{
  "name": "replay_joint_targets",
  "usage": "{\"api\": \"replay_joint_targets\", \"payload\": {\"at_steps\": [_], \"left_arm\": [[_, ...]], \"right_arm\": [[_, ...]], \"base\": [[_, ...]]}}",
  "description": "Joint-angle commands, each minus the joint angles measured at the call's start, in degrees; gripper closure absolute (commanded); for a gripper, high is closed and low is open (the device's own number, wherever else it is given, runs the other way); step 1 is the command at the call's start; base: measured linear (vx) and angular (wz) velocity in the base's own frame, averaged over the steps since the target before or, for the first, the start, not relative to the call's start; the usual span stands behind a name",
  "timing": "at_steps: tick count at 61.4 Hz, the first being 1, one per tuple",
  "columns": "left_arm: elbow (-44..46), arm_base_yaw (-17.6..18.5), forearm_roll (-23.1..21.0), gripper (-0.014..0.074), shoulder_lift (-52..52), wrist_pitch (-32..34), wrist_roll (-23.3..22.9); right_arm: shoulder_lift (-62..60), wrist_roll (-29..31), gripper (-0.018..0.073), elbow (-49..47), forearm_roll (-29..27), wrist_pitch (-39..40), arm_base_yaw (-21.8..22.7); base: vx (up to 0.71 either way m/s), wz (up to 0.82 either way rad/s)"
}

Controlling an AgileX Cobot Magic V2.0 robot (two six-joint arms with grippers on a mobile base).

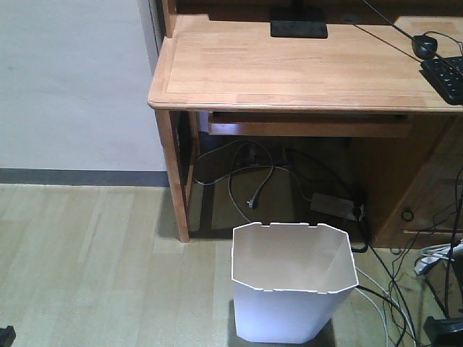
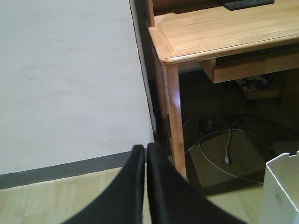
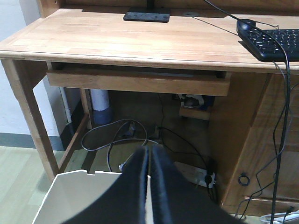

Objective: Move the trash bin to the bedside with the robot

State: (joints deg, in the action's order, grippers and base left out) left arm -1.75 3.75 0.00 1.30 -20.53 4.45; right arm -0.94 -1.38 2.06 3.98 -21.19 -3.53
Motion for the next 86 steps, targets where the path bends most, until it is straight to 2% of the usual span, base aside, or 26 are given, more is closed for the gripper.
{"api": "replay_joint_targets", "payload": {"at_steps": [1,41,66,69,81,86], "left_arm": [[-1.0,-0.2,0.0,0.0603,0.7,4.0,-0.3],[-1.0,-0.2,0.0,0.0603,0.7,4.0,-0.3],[-1.0,-0.2,0.0,0.0603,0.7,4.0,-0.3],[-1.0,-0.2,0.0,0.0603,0.7,4.0,-0.3],[-1.0,-0.2,0.0,0.0603,0.7,4.0,-0.3],[-1.0,-0.2,0.0,0.0603,0.7,4.0,-0.3]], "right_arm": [[-0.1,0.6,0.0567,-0.1,0.2,4.3,0.2],[-0.1,0.6,0.0567,-0.1,0.2,4.3,0.2],[-0.1,1.4,0.0567,-0.1,3.3,5.7,0.2],[-0.1,0.9,0.0567,-0.1,3.3,7.1,0.2],[-0.1,-2.5,0.0567,-0.1,-3.5,19.8,0.1],[-0.1,-1.0,0.0567,-0.1,-2.3,23.8,0.1]], "base": [[0.0,0.0],[0.0,0.0],[0.0,0.0],[0.0,0.0],[0.0,0.0],[0.0,0.0]]}}
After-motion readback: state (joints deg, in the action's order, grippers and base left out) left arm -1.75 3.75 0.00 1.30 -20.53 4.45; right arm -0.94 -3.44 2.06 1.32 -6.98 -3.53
